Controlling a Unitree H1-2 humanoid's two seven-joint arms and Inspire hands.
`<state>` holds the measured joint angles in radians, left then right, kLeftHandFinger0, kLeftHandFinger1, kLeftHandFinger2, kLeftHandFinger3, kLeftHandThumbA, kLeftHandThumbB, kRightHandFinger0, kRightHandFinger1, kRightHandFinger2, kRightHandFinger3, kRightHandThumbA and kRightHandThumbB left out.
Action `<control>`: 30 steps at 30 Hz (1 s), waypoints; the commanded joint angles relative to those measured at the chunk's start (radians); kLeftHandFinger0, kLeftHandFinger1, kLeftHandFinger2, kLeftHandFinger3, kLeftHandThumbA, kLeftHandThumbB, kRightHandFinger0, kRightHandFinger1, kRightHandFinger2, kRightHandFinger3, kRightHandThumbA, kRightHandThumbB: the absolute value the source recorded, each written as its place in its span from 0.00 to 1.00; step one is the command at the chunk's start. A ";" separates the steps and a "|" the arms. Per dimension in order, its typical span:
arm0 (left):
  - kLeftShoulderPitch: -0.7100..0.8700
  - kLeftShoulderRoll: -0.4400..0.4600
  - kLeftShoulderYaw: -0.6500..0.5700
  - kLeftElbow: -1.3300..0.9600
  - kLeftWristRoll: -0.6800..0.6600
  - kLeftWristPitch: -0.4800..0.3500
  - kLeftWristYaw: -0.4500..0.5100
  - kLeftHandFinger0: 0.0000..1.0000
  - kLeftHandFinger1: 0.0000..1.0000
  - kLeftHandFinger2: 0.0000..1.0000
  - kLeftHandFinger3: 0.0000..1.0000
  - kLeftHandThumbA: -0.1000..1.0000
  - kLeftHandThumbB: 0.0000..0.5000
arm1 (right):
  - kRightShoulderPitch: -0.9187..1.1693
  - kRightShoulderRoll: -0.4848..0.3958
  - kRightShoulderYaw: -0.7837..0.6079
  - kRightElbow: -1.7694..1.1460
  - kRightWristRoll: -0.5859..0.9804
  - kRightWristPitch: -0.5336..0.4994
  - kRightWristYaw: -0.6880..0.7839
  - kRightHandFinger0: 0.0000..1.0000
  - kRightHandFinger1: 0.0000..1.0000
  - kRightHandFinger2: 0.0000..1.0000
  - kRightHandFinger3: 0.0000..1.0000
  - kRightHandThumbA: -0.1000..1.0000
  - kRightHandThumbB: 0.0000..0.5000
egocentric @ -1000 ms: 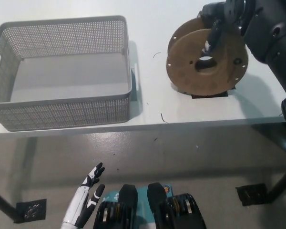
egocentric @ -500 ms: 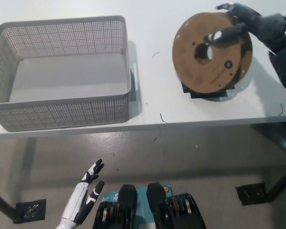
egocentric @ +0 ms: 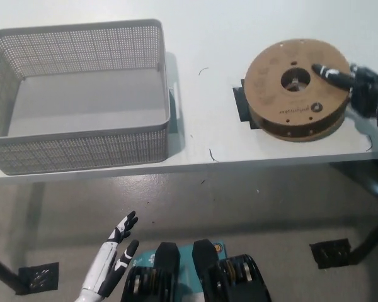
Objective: Use the right hand to pick up a 3d printing filament and place it into a container on the left side
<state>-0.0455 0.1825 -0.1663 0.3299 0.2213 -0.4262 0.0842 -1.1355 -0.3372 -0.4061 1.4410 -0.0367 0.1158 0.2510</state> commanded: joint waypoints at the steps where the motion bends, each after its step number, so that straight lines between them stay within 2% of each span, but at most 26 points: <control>1: -0.007 0.012 -0.016 -0.014 0.015 -0.044 0.034 1.00 1.00 1.00 1.00 1.00 0.73 | -0.052 0.034 -0.277 -0.001 0.360 0.079 0.043 0.00 0.08 0.61 1.00 0.00 0.21; 2: -0.007 0.013 -0.016 -0.014 0.013 -0.044 0.032 1.00 1.00 1.00 1.00 1.00 0.73 | -0.049 0.037 -0.295 0.002 0.365 0.083 0.040 0.00 0.07 0.60 0.90 0.00 0.21; 3: -0.006 0.013 -0.016 -0.014 0.020 -0.044 0.034 1.00 1.00 1.00 1.00 1.00 0.74 | -0.048 0.045 -0.345 0.003 0.400 0.088 0.049 0.00 0.05 0.59 0.78 0.00 0.15; 4: -0.004 0.013 -0.017 -0.014 0.019 -0.044 0.034 1.00 1.00 1.00 1.00 1.00 0.73 | -0.046 0.049 -0.358 0.002 0.402 0.080 0.057 0.00 0.06 0.57 0.82 0.00 0.12; 5: -0.003 0.012 -0.018 -0.015 0.017 -0.044 0.032 1.00 1.00 1.00 1.00 1.00 0.72 | -0.049 0.054 -0.388 0.002 0.419 0.084 0.059 0.00 0.09 0.59 0.80 0.00 0.13; 7: -0.003 0.012 -0.019 -0.016 0.017 -0.044 0.032 1.00 1.00 1.00 1.00 1.00 0.72 | -0.058 0.060 -0.427 0.001 0.436 0.099 0.064 0.00 0.12 0.64 0.85 0.00 0.13; 8: -0.005 0.013 -0.019 -0.017 0.017 -0.044 0.032 1.00 1.00 1.00 1.00 1.00 0.69 | -0.074 0.067 -0.460 0.001 0.456 0.108 0.046 0.00 0.16 0.67 0.89 0.00 0.19; 9: -0.006 0.014 -0.020 -0.016 0.018 -0.044 0.031 1.00 1.00 1.00 1.00 1.00 0.69 | -0.092 0.069 -0.481 0.001 0.466 0.126 0.029 0.00 0.16 0.68 0.90 0.00 0.18; 10: -0.005 0.016 -0.022 -0.017 0.020 -0.044 0.033 1.00 1.00 1.00 1.00 1.00 0.67 | -0.102 0.071 -0.499 0.002 0.475 0.139 0.037 0.00 0.15 0.67 0.87 0.00 0.16; 11: -0.004 0.017 -0.024 -0.016 0.022 -0.044 0.035 1.00 1.00 1.00 1.00 1.00 0.65 | -0.116 0.076 -0.519 0.001 0.484 0.128 0.030 0.00 0.15 0.66 0.77 0.00 0.22; 12: -0.003 0.018 -0.025 -0.018 0.024 -0.044 0.035 1.00 1.00 1.00 1.00 1.00 0.63 | -0.127 0.078 -0.538 0.001 0.492 0.129 0.024 0.00 0.15 0.67 0.67 0.00 0.24; 14: -0.004 0.019 -0.025 -0.020 0.018 -0.044 0.029 1.00 1.00 1.00 1.00 1.00 0.63 | -0.152 0.080 -0.589 0.003 0.527 0.152 0.019 0.00 0.16 0.70 0.73 0.00 0.26; 15: -0.007 0.019 -0.025 -0.019 0.018 -0.044 0.028 1.00 1.00 1.00 1.00 1.00 0.63 | -0.168 0.080 -0.600 0.001 0.533 0.149 0.031 0.00 0.17 0.69 0.66 0.00 0.27; 16: -0.007 0.020 -0.026 -0.020 0.021 -0.044 0.029 1.00 1.00 1.00 1.00 1.00 0.63 | -0.178 0.083 -0.606 -0.003 0.531 0.147 0.035 0.00 0.18 0.69 0.86 0.00 0.27; 17: -0.009 0.020 -0.026 -0.019 0.024 -0.044 0.030 1.00 1.00 1.00 1.00 1.00 0.62 | -0.187 0.085 -0.610 -0.007 0.528 0.145 0.034 0.00 0.19 0.70 0.95 0.00 0.27; 18: -0.008 0.019 -0.025 -0.018 0.024 -0.044 0.026 1.00 1.00 1.00 1.00 1.00 0.63 | -0.194 0.084 -0.600 -0.009 0.515 0.145 0.058 0.00 0.19 0.69 0.78 0.00 0.23; 19: -0.008 0.018 -0.024 -0.018 0.021 -0.044 0.021 1.00 1.00 1.00 1.00 1.00 0.63 | -0.205 0.081 -0.586 -0.010 0.500 0.152 0.086 0.00 0.19 0.66 0.55 0.00 0.17; 20: -0.008 0.018 -0.024 -0.017 0.021 -0.044 0.022 1.00 1.00 1.00 1.00 1.00 0.62 | -0.210 0.081 -0.583 -0.011 0.497 0.148 0.089 0.00 0.18 0.65 0.53 0.00 0.18; 21: -0.007 0.022 -0.027 -0.017 0.020 -0.044 0.022 1.00 1.00 1.00 1.00 1.00 0.60 | -0.220 0.083 -0.584 -0.013 0.500 0.145 0.089 0.00 0.19 0.67 0.66 0.00 0.21; 22: -0.007 0.025 -0.029 -0.017 0.017 -0.044 0.021 1.00 1.00 1.00 1.00 1.00 0.60 | -0.235 0.084 -0.591 -0.015 0.511 0.154 0.085 0.00 0.19 0.67 0.98 0.00 0.21; 24: -0.005 0.024 -0.027 -0.020 0.013 -0.044 0.013 1.00 1.00 1.00 1.00 1.00 0.60 | -0.264 0.086 -0.591 -0.021 0.518 0.163 0.073 0.00 0.19 0.69 1.00 0.00 0.18; 28: 0.004 0.023 -0.028 -0.028 0.011 -0.044 0.008 1.00 1.00 1.00 1.00 1.00 0.58 | -0.305 0.085 -0.554 -0.029 0.505 0.189 0.096 0.00 0.12 0.66 1.00 0.00 0.22; 30: 0.003 0.022 -0.026 -0.025 0.008 -0.044 0.005 1.00 1.00 1.00 1.00 1.00 0.59 | -0.337 0.087 -0.537 -0.034 0.498 0.197 0.064 0.00 0.08 0.64 1.00 0.00 0.14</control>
<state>-0.0437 0.1831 -0.1834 0.3295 0.2258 -0.4263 0.0842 -1.2576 -0.2266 -0.9553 1.4631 0.3523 0.2706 0.2515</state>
